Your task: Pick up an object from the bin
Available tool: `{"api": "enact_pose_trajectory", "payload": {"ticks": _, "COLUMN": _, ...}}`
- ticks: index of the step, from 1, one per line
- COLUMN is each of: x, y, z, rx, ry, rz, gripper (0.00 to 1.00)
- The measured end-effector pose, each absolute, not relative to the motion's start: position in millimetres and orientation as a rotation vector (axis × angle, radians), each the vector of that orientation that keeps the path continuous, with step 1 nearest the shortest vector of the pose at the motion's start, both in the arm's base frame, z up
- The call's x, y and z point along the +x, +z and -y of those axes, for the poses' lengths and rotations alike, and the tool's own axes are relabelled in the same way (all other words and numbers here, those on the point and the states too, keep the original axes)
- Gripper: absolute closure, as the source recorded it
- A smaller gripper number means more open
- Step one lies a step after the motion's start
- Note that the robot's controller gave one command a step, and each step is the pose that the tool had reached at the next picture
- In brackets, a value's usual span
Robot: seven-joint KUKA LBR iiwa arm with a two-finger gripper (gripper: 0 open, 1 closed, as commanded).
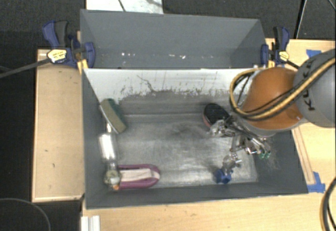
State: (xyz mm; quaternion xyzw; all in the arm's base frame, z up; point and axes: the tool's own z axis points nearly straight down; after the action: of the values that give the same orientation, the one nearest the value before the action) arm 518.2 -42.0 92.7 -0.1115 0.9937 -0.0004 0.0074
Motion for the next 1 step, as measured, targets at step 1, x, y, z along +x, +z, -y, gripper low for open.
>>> {"api": "enact_pose_trajectory", "payload": {"ticks": 1, "x": 513.6, "y": 92.7, "z": 37.4, "rx": -0.852, "ry": 0.002, "rz": -2.995, "gripper": 0.00}}
